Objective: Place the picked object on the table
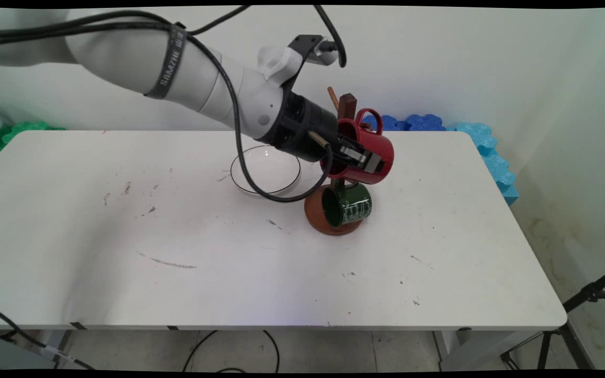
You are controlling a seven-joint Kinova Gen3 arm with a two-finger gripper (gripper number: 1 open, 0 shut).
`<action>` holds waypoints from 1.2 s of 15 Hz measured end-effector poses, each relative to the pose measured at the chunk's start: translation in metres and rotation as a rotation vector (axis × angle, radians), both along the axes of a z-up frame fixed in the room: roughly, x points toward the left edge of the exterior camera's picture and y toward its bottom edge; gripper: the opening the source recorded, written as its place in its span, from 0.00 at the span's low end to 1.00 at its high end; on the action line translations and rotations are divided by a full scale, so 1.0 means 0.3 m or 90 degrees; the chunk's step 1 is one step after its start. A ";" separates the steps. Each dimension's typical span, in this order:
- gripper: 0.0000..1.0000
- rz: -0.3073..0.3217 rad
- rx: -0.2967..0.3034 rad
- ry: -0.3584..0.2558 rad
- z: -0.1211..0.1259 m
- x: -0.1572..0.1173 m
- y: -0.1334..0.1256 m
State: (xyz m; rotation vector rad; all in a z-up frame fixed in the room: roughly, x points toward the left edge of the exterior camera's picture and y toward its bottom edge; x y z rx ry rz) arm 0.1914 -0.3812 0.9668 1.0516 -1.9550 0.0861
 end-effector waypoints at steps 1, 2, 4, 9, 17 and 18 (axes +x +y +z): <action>0.00 -0.003 -0.001 0.001 0.006 -0.001 0.011; 0.00 -0.005 -0.001 0.002 0.011 -0.002 0.019; 0.00 -0.013 -0.001 0.005 0.023 -0.001 0.050; 0.00 -0.044 -0.002 0.000 0.043 0.018 0.130; 0.00 -0.147 -0.032 -0.096 0.048 0.165 0.234; 0.00 -0.159 -0.035 -0.119 0.050 0.193 0.237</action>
